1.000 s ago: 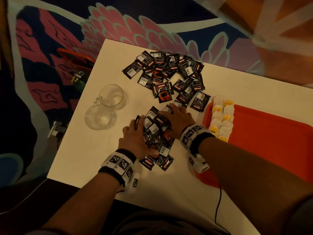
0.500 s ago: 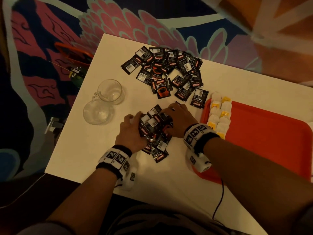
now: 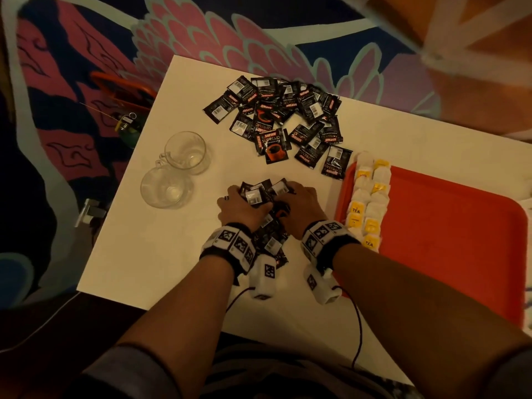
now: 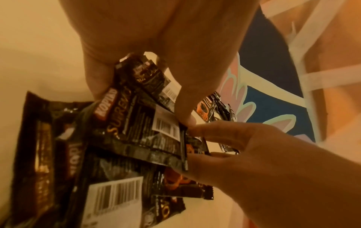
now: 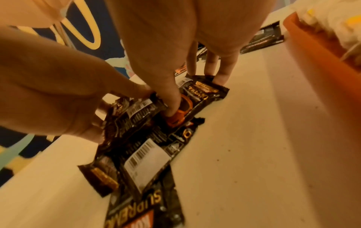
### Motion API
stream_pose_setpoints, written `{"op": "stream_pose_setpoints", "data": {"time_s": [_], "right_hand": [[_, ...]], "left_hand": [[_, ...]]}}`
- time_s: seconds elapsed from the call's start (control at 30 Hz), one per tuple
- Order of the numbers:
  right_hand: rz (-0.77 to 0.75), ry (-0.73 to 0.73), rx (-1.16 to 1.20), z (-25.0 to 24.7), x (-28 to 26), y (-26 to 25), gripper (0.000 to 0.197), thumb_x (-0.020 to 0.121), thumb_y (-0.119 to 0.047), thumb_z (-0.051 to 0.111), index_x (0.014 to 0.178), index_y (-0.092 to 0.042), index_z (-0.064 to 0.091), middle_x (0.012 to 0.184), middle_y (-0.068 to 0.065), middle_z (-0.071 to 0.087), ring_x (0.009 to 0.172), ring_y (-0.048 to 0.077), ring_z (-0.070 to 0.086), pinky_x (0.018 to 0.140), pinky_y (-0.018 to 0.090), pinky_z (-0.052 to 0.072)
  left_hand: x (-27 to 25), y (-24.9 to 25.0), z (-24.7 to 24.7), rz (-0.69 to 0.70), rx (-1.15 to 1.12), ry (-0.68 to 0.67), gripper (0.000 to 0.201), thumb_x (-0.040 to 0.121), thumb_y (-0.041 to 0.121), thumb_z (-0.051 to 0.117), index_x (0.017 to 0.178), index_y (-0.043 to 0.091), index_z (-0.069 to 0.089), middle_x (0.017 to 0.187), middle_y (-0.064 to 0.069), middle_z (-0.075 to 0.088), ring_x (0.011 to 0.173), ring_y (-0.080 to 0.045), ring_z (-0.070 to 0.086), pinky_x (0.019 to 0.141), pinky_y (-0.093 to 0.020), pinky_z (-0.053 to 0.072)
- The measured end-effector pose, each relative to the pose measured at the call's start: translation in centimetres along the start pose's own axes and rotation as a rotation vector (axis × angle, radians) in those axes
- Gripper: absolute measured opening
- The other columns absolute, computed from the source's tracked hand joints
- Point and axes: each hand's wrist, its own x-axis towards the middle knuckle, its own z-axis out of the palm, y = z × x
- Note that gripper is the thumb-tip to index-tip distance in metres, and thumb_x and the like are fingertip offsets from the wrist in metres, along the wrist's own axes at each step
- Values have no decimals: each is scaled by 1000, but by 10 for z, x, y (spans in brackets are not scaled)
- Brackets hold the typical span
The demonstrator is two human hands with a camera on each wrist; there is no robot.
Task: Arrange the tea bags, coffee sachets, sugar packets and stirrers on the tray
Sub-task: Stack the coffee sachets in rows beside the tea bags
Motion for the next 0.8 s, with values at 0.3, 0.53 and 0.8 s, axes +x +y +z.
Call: {"op": "stream_pose_setpoints", "data": {"time_s": [0.3, 0.53, 0.8], "right_hand": [[100, 43, 134, 4, 5, 7, 37, 77, -29, 79, 112, -30, 67, 122, 3, 54, 117, 27, 48, 99, 44, 46], [154, 116, 251, -6, 2, 16, 38, 76, -19, 80, 111, -23, 67, 118, 1, 55, 106, 15, 51, 84, 22, 38], [268, 248, 503, -18, -6, 38, 27, 80, -12, 75, 104, -22, 68, 104, -8, 59, 98, 9, 53, 88, 23, 46]], "left_hand": [[2, 10, 1, 135, 119, -11, 59, 69, 44, 88, 108, 17, 53, 111, -8, 59, 94, -27, 63, 84, -42, 57], [5, 4, -1, 236, 83, -65, 45, 79, 33, 84, 112, 14, 61, 108, -5, 65, 97, -22, 61, 77, -29, 47], [15, -15, -20, 189, -164, -62, 23, 85, 28, 79, 99, 18, 63, 102, -6, 71, 95, -26, 68, 89, -42, 56]]}}
